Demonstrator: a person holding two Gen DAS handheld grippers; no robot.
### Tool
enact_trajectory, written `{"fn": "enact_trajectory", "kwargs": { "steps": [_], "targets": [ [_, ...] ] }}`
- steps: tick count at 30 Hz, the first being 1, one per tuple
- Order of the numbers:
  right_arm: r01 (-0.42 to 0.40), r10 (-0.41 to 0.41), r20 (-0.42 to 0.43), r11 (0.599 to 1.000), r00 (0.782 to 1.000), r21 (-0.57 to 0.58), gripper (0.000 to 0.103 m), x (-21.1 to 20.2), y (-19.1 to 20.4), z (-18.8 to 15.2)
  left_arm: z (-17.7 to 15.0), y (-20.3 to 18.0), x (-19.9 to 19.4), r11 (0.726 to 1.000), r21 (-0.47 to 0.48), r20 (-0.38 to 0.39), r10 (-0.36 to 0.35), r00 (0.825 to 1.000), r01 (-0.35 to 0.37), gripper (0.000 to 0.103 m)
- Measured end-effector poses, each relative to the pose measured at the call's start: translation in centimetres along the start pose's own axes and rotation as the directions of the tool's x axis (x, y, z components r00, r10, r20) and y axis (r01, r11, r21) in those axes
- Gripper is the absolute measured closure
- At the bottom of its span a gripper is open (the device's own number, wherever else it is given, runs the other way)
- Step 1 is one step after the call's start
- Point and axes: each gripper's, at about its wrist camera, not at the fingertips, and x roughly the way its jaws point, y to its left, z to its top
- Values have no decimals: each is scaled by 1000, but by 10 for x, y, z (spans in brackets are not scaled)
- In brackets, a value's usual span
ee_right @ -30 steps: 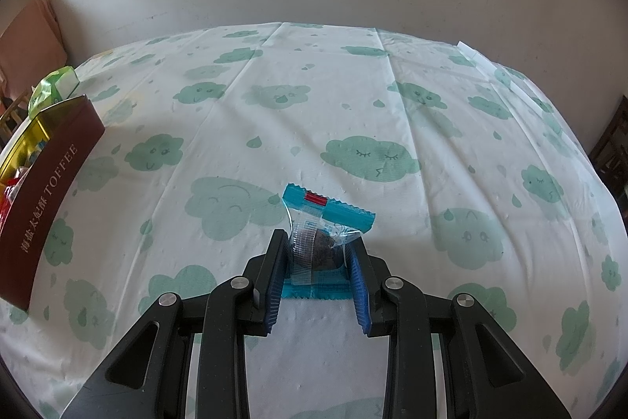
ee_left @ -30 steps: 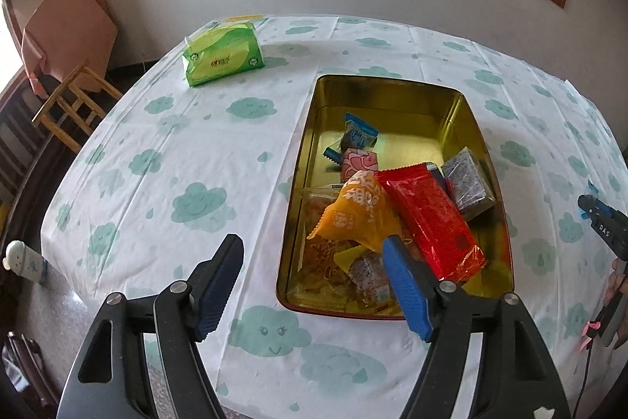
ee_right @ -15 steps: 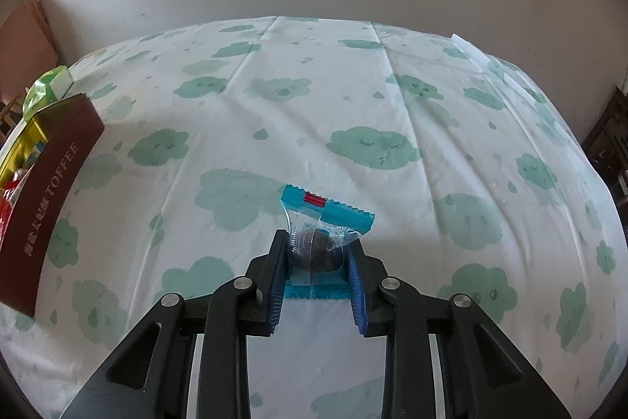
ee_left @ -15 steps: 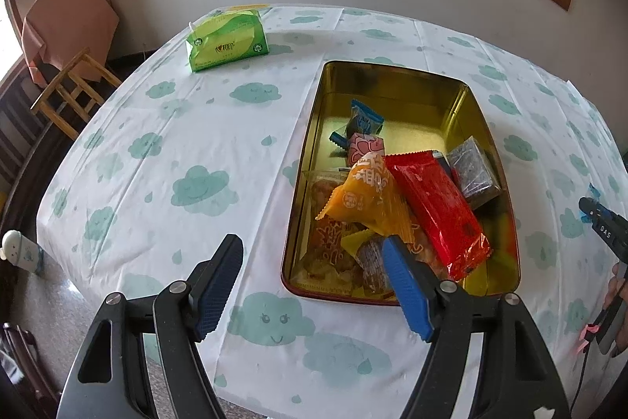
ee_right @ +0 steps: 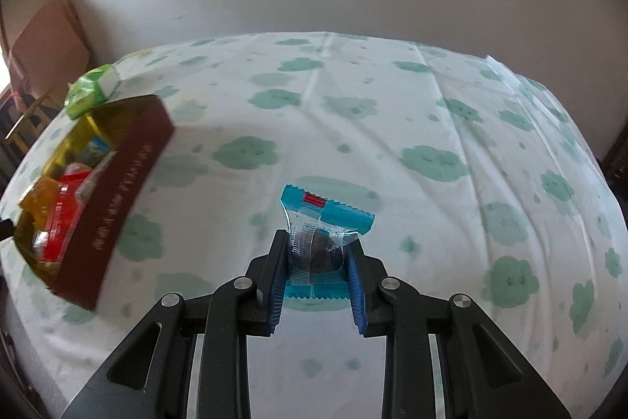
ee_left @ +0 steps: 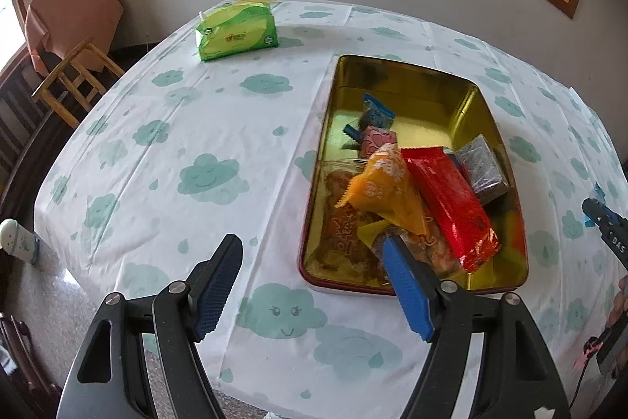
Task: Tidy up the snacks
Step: 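Carry the blue-wrapped candy toward the tin box with the right gripper, then lower the blue candy into the tin box and open the right gripper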
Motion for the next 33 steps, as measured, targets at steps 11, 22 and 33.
{"fn": "enact_trajectory", "kwargs": {
  "steps": [11, 22, 33],
  "targets": [
    [-159, 162, 32, 984, 986, -83, 74, -23, 80, 15, -3, 20, 1, 999, -37, -2, 10, 1000, -10, 31],
    [-271, 275, -8, 942, 961, -200, 74, -16, 170, 14, -10, 43, 2, 997, -65, -12, 33, 999, -34, 31],
    [-285, 279, -57, 928, 959, -242, 74, 10, 207, 14, -12, 58, 3, 995, -82, -25, 57, 998, -59, 31]
  ]
}}
